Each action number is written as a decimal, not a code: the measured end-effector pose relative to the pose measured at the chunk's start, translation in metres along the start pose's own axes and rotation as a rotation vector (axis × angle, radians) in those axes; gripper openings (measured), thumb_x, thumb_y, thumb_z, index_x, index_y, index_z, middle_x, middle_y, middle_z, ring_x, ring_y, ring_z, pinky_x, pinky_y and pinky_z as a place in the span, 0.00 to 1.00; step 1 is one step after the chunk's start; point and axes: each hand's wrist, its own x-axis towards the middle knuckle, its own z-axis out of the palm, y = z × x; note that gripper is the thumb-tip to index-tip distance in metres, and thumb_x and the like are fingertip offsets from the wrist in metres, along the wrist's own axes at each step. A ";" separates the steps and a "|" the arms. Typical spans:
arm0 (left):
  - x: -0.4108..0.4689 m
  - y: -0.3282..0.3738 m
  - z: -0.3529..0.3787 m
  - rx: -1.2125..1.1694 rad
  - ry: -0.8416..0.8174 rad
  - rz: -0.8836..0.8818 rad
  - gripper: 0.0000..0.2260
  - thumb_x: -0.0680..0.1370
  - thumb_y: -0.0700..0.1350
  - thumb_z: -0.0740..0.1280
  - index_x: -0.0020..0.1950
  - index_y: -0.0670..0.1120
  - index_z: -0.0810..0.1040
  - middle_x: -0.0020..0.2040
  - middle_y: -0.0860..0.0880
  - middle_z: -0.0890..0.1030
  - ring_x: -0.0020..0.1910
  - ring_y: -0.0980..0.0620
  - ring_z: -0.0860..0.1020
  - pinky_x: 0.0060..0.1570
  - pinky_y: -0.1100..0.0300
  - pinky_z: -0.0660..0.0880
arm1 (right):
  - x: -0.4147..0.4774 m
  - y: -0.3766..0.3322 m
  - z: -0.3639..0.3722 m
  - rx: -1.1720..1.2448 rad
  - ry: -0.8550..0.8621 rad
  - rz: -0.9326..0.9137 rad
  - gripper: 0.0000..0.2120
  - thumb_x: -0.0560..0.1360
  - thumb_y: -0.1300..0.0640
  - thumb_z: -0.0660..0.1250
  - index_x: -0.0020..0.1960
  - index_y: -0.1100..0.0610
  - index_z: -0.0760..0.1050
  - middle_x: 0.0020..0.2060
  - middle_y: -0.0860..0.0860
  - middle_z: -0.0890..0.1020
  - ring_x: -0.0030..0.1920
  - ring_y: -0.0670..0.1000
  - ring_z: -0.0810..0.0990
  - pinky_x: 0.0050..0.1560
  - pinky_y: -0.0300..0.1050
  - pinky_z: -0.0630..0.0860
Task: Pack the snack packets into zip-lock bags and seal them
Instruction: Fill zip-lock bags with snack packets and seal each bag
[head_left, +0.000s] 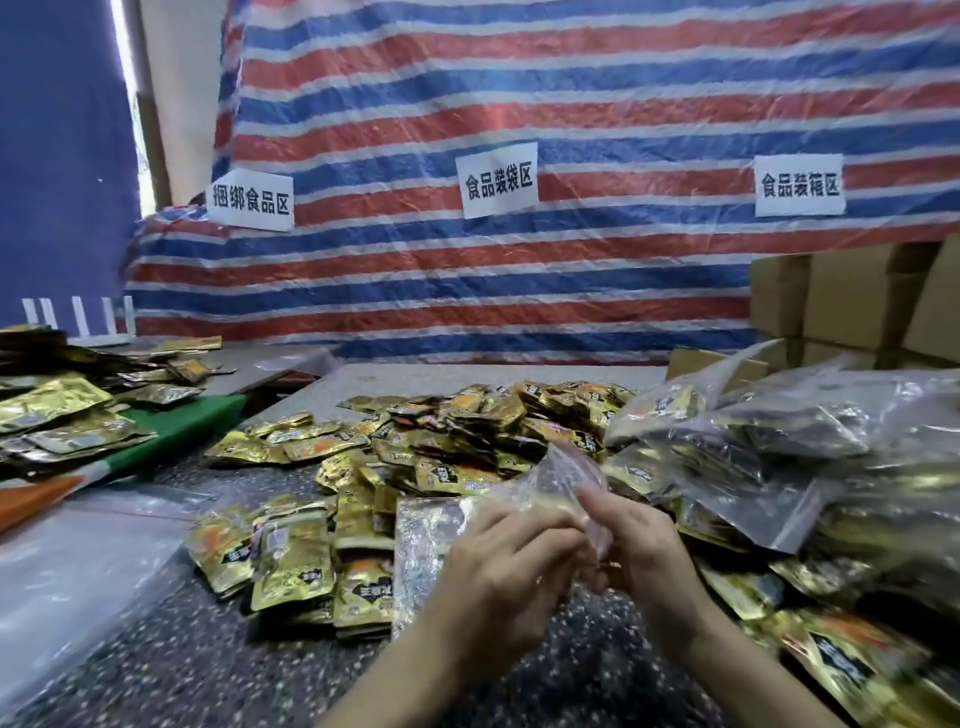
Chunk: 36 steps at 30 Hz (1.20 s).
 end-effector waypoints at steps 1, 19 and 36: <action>-0.004 -0.001 -0.001 -0.002 -0.024 0.002 0.05 0.78 0.42 0.69 0.51 0.44 0.83 0.54 0.50 0.83 0.51 0.55 0.80 0.48 0.58 0.75 | 0.000 -0.001 -0.001 -0.027 -0.007 0.021 0.17 0.69 0.45 0.76 0.33 0.58 0.79 0.27 0.53 0.74 0.27 0.49 0.70 0.29 0.42 0.65; -0.005 0.008 -0.026 -0.958 -0.222 -1.164 0.15 0.77 0.49 0.70 0.42 0.37 0.80 0.37 0.37 0.80 0.27 0.50 0.73 0.28 0.62 0.68 | -0.016 0.007 0.014 -0.723 -0.384 -0.143 0.15 0.73 0.42 0.70 0.37 0.53 0.79 0.28 0.43 0.75 0.31 0.40 0.70 0.34 0.38 0.64; -0.007 0.002 -0.029 -0.984 -0.178 -1.132 0.12 0.70 0.52 0.76 0.33 0.45 0.80 0.30 0.46 0.77 0.25 0.53 0.73 0.27 0.63 0.69 | -0.011 -0.012 0.009 -0.277 -0.183 0.328 0.05 0.72 0.63 0.73 0.37 0.58 0.84 0.33 0.54 0.81 0.35 0.50 0.76 0.33 0.41 0.68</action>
